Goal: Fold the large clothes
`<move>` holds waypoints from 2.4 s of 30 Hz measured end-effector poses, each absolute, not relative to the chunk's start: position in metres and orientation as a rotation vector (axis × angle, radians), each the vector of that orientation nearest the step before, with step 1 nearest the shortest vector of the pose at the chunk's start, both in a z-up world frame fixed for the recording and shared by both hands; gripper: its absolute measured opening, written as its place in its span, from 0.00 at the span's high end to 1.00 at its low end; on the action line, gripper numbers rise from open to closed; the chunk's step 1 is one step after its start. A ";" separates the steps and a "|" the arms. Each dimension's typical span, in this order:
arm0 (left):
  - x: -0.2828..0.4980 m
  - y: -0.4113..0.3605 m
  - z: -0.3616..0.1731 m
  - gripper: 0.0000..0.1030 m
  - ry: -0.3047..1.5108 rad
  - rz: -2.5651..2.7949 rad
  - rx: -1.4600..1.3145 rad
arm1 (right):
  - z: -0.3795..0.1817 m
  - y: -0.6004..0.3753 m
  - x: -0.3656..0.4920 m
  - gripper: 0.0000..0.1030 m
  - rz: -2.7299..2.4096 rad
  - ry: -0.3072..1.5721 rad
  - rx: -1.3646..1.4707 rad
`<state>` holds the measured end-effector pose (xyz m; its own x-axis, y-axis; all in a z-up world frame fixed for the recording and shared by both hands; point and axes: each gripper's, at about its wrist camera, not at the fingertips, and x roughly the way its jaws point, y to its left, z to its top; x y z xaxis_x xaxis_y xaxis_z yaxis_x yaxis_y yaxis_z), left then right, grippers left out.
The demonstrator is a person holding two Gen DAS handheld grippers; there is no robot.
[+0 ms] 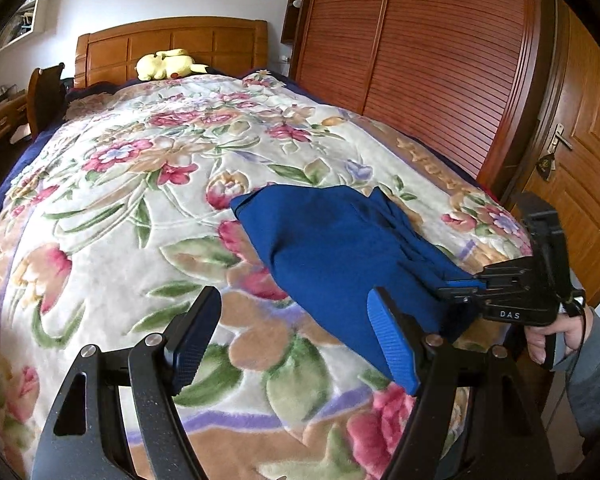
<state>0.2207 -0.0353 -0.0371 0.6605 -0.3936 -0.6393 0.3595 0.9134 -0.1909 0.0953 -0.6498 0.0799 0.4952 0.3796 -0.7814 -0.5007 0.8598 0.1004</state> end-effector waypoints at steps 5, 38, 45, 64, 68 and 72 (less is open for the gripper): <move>0.226 -0.046 -0.041 0.26 0.739 -0.457 -0.044 | 0.117 -0.675 0.076 0.99 0.492 0.782 -0.112; 0.291 -0.072 -0.076 0.26 0.801 -0.454 0.020 | 0.102 -0.698 0.074 0.96 0.501 0.762 -0.041; 0.344 -0.094 -0.078 0.26 0.807 -0.494 0.038 | 0.098 -0.745 0.063 0.94 0.325 0.798 -0.024; 0.452 -0.130 -0.150 0.26 0.933 -0.477 0.066 | -0.005 -0.743 0.132 0.27 0.280 0.954 0.226; 0.460 -0.130 -0.159 0.47 0.968 -0.524 -0.012 | -0.012 -0.742 0.134 0.53 0.362 0.943 0.265; 0.457 -0.135 -0.149 0.85 0.957 -0.499 0.012 | -0.009 -0.748 0.129 0.77 0.399 0.870 0.268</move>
<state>0.4574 -0.1355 -0.1485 0.4722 -0.4023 -0.7843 0.4129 0.8871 -0.2064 0.1289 -0.7483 -0.0093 0.5782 0.4441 -0.6845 -0.2295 0.8936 0.3858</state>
